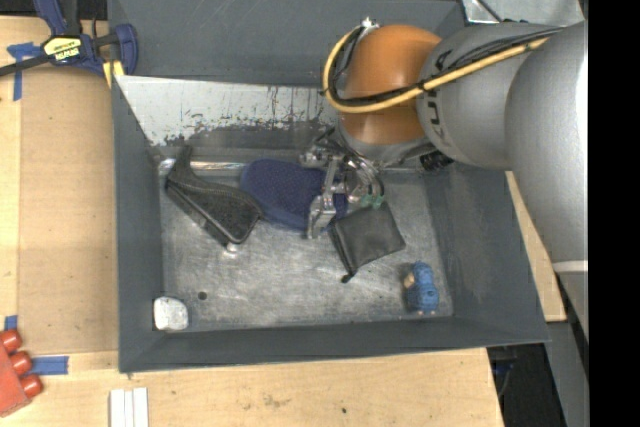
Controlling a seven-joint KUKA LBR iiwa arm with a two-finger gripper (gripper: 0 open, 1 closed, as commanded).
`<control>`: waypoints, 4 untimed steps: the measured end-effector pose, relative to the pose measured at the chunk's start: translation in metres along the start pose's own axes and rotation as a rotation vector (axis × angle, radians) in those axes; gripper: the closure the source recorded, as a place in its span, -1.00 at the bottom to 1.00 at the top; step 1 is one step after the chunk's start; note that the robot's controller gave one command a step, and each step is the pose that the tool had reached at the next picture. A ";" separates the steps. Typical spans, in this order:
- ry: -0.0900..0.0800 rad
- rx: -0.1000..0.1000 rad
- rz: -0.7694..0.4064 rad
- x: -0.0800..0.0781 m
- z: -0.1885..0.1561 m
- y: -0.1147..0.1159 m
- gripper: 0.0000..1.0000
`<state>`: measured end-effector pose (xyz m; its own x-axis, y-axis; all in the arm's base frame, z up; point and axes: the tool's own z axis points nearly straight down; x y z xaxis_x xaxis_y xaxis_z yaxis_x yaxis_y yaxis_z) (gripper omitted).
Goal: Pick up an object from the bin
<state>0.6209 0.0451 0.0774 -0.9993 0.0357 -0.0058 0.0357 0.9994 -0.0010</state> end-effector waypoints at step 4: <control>-0.001 -0.002 0.001 -0.006 -0.069 -0.001 1.00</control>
Offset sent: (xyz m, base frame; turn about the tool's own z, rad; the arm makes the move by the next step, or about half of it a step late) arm 0.0000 0.0000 0.0000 0.0000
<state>0.6265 0.0443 0.1464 -0.9993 0.0371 -0.0065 0.0371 0.9993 0.0009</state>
